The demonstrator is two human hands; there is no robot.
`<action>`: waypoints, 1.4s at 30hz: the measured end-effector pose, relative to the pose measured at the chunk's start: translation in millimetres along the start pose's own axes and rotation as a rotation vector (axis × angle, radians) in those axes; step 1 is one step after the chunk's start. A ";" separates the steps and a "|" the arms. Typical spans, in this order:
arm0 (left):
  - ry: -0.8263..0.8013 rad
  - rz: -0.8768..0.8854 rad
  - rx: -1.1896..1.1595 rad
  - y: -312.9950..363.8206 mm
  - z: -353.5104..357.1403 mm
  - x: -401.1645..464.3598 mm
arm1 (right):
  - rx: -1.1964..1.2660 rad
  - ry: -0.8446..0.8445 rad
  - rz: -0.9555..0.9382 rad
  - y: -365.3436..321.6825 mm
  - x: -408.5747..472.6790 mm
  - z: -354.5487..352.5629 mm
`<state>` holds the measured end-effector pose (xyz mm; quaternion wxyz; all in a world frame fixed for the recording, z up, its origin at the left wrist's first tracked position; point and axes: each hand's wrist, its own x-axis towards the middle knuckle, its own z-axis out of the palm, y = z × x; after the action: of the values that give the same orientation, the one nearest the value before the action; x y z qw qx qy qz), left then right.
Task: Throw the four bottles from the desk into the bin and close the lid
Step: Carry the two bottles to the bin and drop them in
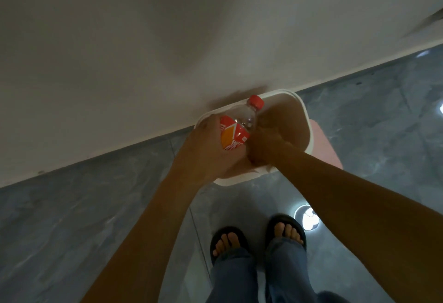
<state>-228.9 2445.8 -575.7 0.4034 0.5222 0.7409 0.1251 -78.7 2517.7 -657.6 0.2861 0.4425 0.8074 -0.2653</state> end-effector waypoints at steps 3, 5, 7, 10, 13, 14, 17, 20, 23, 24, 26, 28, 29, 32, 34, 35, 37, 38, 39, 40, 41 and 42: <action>-0.026 0.017 0.154 -0.2 6.8 12.7 | 0.012 -0.092 0.065 6.1 13.4 10.0; -0.031 0.072 0.273 6.9 8.9 20.3 | -0.006 -0.147 0.037 13.7 19.2 14.2; -0.023 0.129 0.352 16.4 11.2 28.0 | 0.020 -0.208 0.026 18.1 16.3 12.7; 0.014 0.205 0.378 25.3 20.1 37.2 | 0.081 -0.171 0.008 22.5 3.5 0.8; 0.095 0.244 0.386 21.0 35.4 41.0 | 0.138 -0.120 -0.038 30.7 -19.9 -11.3; 0.091 0.234 0.380 17.6 41.3 41.1 | 0.144 -0.091 -0.058 34.0 -32.0 -14.4; 0.002 0.170 0.284 9.5 56.2 44.2 | 0.100 0.049 -0.176 43.9 -72.4 -16.1; -0.007 0.156 0.359 5.6 68.9 51.0 | 0.082 0.208 -0.296 50.3 -102.3 -6.0; -0.024 0.124 0.407 1.1 82.3 59.4 | 0.032 0.353 -0.363 58.5 -111.8 12.7; -0.042 0.104 0.418 -1.2 87.0 62.5 | 0.038 0.398 -0.376 61.0 -111.9 19.2; -0.078 0.068 0.445 -5.3 96.9 69.1 | 0.036 0.465 -0.403 64.7 -109.6 32.4; -0.117 0.040 0.447 -9.5 106.1 76.0 | 0.008 0.522 -0.422 65.5 -106.4 41.7; -0.137 0.027 0.439 -11.5 108.9 78.1 | -0.005 0.541 -0.432 65.9 -104.9 44.4; -0.123 0.043 0.396 -16.9 105.8 75.0 | -0.007 0.556 -0.428 63.1 -105.8 42.7; -0.049 0.096 0.336 -15.6 95.8 63.4 | 0.004 0.564 -0.404 58.6 -111.1 39.5; -0.004 0.125 0.304 -13.0 88.1 55.5 | 0.014 0.548 -0.373 54.8 -115.7 35.9; 0.061 0.173 0.275 -4.1 68.3 33.3 | 0.028 0.497 -0.293 44.3 -129.4 25.0; 0.073 0.184 0.242 1.6 57.1 19.5 | 0.033 0.479 -0.260 39.7 -138.4 18.8; 0.064 0.177 0.197 8.0 45.1 3.3 | 0.041 0.449 -0.235 35.5 -149.7 11.9; 0.040 0.158 0.164 14.7 32.0 -16.0 | 0.060 0.394 -0.209 31.3 -164.2 4.3; 0.014 0.137 0.154 20.9 18.0 -36.3 | 0.100 0.333 -0.180 27.1 -180.2 -3.7; -0.015 0.107 0.159 27.1 3.6 -57.6 | 0.163 0.277 -0.139 24.2 -197.8 -11.1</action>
<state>-200.6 2406.1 -534.6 0.3588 0.5923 0.7166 0.0832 27.6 2425.3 -516.3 0.1164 0.4396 0.8437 -0.2854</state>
